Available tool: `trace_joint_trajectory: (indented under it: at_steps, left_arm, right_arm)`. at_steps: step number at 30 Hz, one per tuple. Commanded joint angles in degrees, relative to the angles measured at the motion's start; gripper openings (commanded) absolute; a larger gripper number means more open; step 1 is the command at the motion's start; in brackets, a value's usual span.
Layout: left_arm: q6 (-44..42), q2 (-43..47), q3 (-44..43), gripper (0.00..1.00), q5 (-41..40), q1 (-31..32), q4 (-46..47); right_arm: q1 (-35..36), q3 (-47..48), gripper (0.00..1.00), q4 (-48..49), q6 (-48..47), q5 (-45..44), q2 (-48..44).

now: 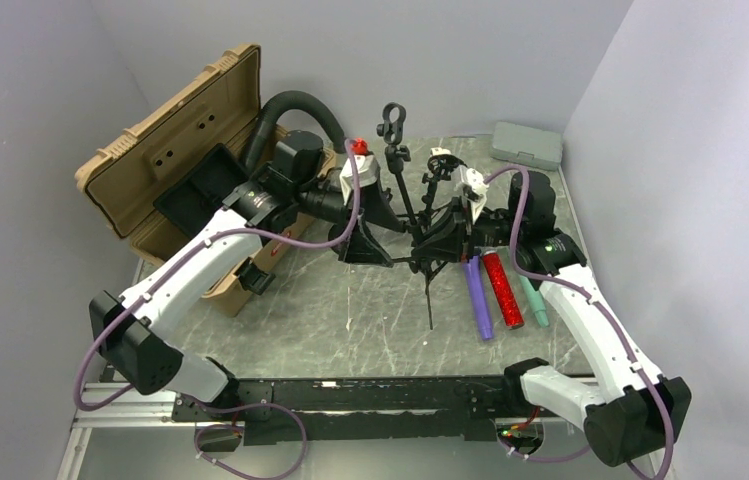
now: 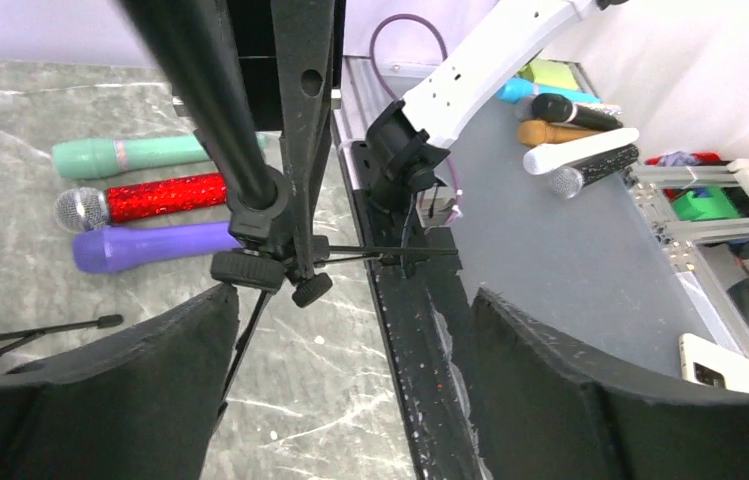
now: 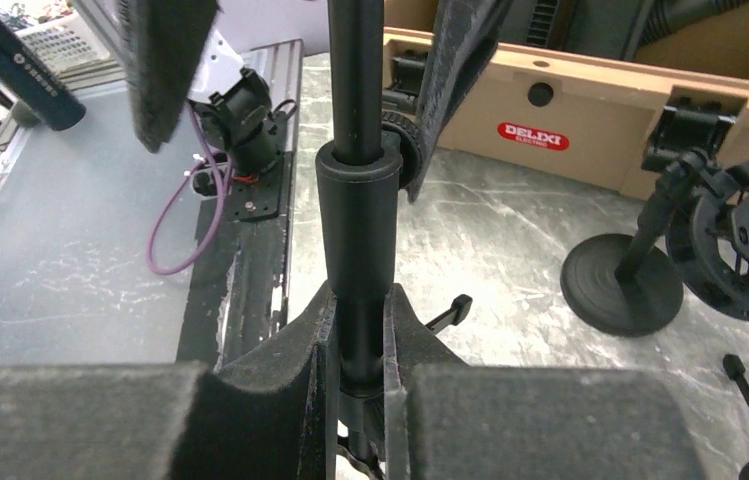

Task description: Remove the microphone from the stand

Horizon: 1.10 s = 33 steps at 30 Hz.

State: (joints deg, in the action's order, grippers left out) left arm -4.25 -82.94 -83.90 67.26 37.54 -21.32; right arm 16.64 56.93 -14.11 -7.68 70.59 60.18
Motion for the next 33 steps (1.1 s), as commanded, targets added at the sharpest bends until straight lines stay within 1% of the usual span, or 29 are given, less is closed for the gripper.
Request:
trace_joint_trajectory:
  at_steps: [1,3,5,7,10,11,13,15,18,22,27,33]
  left_arm:
    - [-2.8,4.8,-0.6,0.93,-1.1,-0.4,-1.3]
    - [-6.5,6.3,-0.3,0.96,-8.4,-0.4,-2.3]
    - [-8.6,8.0,0.4,0.97,-15.7,-0.2,-1.1]
    - [-12.6,9.4,0.6,0.96,-23.3,1.0,-0.8]
    - [-19.7,11.1,1.4,0.93,-32.1,4.7,-0.3]
    - [-21.3,11.1,1.4,0.92,-33.9,5.9,-0.3]
    - [-23.2,10.3,0.4,0.86,-36.9,7.6,-1.2]
    - [-25.1,9.5,-0.1,0.78,-38.9,8.9,-1.0]
    - [-26.1,8.4,-0.8,0.70,-40.9,9.9,-1.0]
    - [-27.6,7.5,-1.0,0.66,-42.5,10.9,-1.0]
    - [-27.7,6.2,-2.0,0.62,-42.4,11.8,-1.2]
    - [-27.2,4.7,-3.1,0.52,-42.2,12.7,-1.5]
  right_arm:
    - [-1.5,-0.6,0.00,4.2,1.2,-1.5,-1.0]
    - [-1.7,-0.7,0.00,5.4,2.7,-0.7,-1.0]
    - [-1.9,-1.1,0.00,7.1,4.7,0.2,-0.7]
    - [-2.1,-1.6,0.00,9.5,7.0,1.1,-0.2]
    - [-2.6,-2.8,0.00,13.6,12.4,2.5,0.5]
    - [-2.7,-3.1,0.00,15.7,13.7,3.0,0.7]
    - [-3.0,-3.3,0.00,17.2,14.9,3.4,0.9]
    - [-3.2,-3.5,0.00,17.9,15.6,3.6,0.9]
    - [-3.4,-4.0,0.00,18.8,16.3,3.8,0.7]
    - [-3.6,-4.3,0.00,18.9,16.3,3.9,0.2]
    - [-3.7,-4.7,0.00,19.2,16.5,3.9,0.2]
    - [-3.9,-4.9,0.00,19.8,17.1,4.0,0.3]
